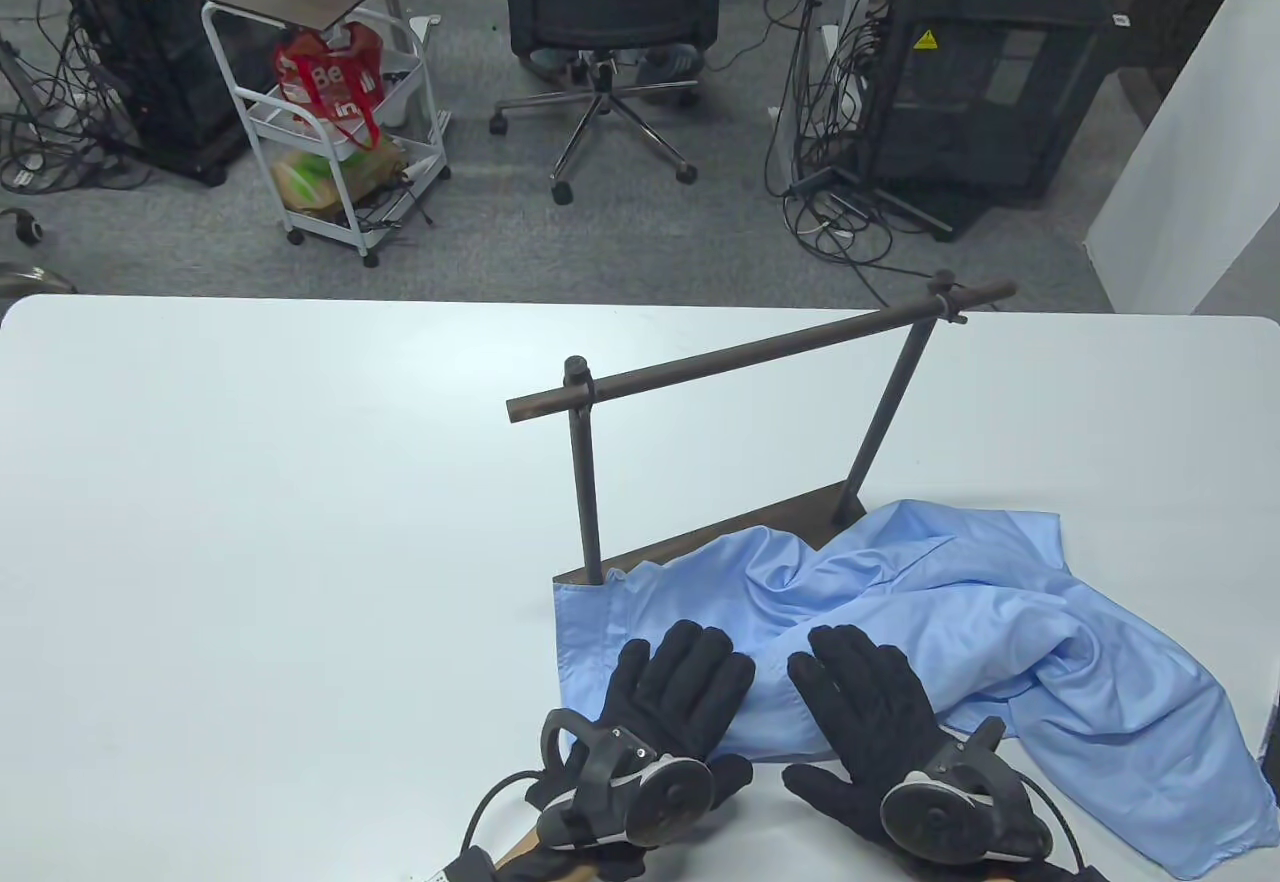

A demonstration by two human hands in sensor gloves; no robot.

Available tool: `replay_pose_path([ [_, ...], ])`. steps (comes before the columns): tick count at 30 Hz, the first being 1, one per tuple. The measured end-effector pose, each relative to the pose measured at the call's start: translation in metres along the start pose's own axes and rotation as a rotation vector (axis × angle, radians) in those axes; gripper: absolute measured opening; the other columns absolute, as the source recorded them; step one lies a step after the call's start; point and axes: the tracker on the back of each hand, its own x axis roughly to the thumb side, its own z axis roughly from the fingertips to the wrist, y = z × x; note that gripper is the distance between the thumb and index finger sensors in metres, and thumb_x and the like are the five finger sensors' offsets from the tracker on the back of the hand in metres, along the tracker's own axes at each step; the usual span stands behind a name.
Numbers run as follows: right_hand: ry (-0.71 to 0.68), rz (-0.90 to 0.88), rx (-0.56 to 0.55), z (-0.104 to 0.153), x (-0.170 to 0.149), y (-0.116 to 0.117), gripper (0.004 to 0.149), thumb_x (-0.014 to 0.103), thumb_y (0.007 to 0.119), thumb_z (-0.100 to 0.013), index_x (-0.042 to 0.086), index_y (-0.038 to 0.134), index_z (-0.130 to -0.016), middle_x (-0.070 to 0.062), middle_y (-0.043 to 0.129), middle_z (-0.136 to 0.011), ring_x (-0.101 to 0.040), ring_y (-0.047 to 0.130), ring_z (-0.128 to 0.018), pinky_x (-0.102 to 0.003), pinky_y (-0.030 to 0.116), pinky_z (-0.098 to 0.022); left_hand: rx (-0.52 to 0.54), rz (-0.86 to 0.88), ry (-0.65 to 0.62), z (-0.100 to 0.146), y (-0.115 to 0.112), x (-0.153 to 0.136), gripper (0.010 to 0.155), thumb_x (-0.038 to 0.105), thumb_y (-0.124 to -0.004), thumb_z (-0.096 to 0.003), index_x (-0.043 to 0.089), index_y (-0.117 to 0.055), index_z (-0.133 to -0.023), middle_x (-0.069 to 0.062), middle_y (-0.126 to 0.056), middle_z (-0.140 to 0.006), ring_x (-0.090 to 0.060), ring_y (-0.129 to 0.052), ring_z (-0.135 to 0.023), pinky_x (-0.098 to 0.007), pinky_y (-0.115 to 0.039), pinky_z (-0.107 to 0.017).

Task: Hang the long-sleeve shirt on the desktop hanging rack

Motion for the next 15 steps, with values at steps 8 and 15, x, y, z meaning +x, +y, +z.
replay_pose_path([
  [8, 0.042, -0.049, -0.096, -0.012, -0.019, -0.058, 0.088, 0.057, 0.078, -0.049, 0.015, 0.038, -0.115, -0.025, 0.035, -0.122, -0.055, 0.040, -0.110, -0.075, 0.042, -0.072, 0.002, 0.009, 0.000, 0.000, 0.001, -0.001, 0.085, 0.064, -0.062, -0.0420, 0.025, -0.031, -0.112, -0.003, -0.032, -0.119, -0.033, -0.035, -0.114, -0.066, -0.046, -0.077],
  [15, 0.115, 0.112, 0.322, -0.038, -0.064, -0.054, 0.109, 0.064, 0.081, -0.045, 0.016, 0.013, -0.116, -0.028, 0.004, -0.120, -0.058, 0.021, -0.111, -0.076, 0.033, -0.074, 0.039, 0.011, 0.000, 0.002, 0.006, 0.001, 0.085, 0.064, -0.062, -0.0421, 0.025, -0.032, -0.112, -0.003, -0.032, -0.119, -0.033, -0.035, -0.114, -0.066, -0.046, -0.077],
])
